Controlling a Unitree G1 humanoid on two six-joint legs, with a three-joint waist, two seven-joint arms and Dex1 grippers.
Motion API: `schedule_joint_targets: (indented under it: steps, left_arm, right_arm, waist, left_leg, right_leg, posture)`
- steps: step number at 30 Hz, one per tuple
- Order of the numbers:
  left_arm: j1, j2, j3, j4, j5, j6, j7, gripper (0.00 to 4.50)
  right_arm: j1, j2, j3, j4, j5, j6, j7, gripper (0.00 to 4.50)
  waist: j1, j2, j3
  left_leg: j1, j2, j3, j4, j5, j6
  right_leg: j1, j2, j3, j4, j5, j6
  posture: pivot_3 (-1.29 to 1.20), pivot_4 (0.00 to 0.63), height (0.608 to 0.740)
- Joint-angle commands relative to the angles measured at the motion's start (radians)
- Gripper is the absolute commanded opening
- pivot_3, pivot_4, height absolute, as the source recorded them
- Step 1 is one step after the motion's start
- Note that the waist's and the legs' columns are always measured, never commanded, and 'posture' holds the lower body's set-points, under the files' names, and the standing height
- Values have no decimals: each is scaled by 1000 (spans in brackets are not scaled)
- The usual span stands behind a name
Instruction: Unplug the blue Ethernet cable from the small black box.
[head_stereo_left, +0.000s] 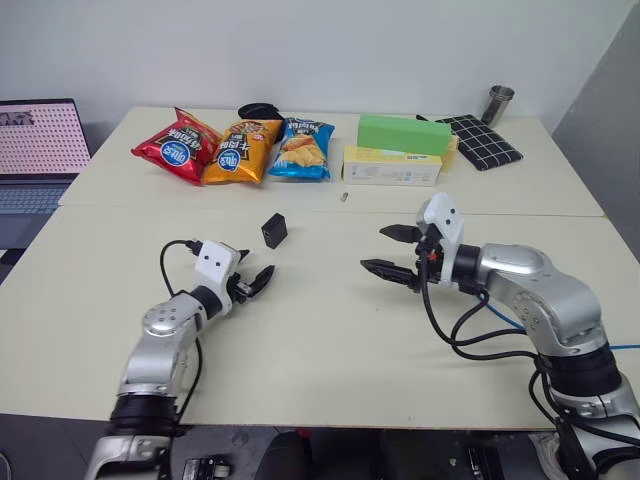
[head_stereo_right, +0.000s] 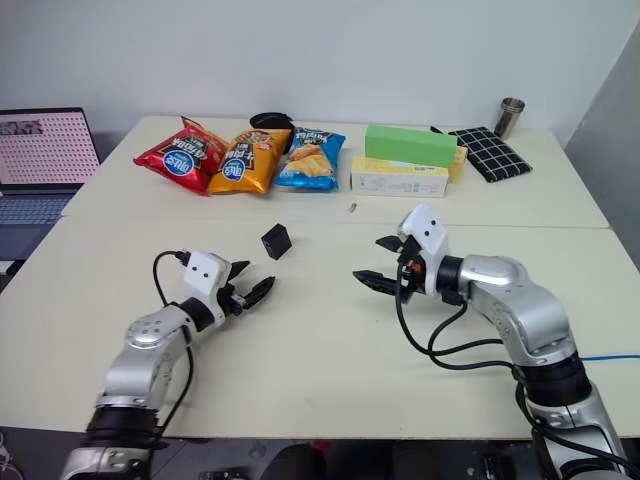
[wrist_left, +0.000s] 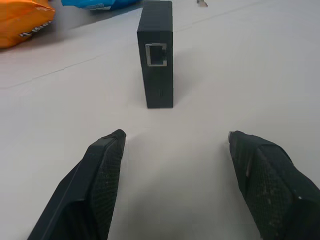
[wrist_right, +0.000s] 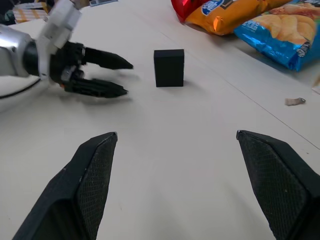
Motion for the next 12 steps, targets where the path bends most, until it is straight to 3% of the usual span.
schedule_joint_targets:
  steps: [1,7,12]
  left_arm:
    - [14,105,29,-158,-53,75,-104,3487]
    - [22,240,75,-252,-144,154,-239,3487]
    - [13,291,99,-295,-212,205,-303,3487]
  right_arm:
    - [48,-80,-108,-31,17,-18,32,4049]
    - [123,-172,-186,-27,37,-22,83,4049]
    - [154,-193,-214,-21,39,-30,88,4049]
  waist:
    - [0,0,0]
    - [-3,0,0]
    - [-3,1,0]
  left_leg:
    - [0,0,0,0,0,0]
    - [0,0,0,-1,0,0]
    - [1,0,1,-1,-2,3]
  right_leg:
    - [0,0,0,0,0,0]
    - [0,0,0,0,0,0]
    - [0,1,0,0,0,0]
  posture:
    - [0,150,740]
    - [0,150,740]
    - [0,150,740]
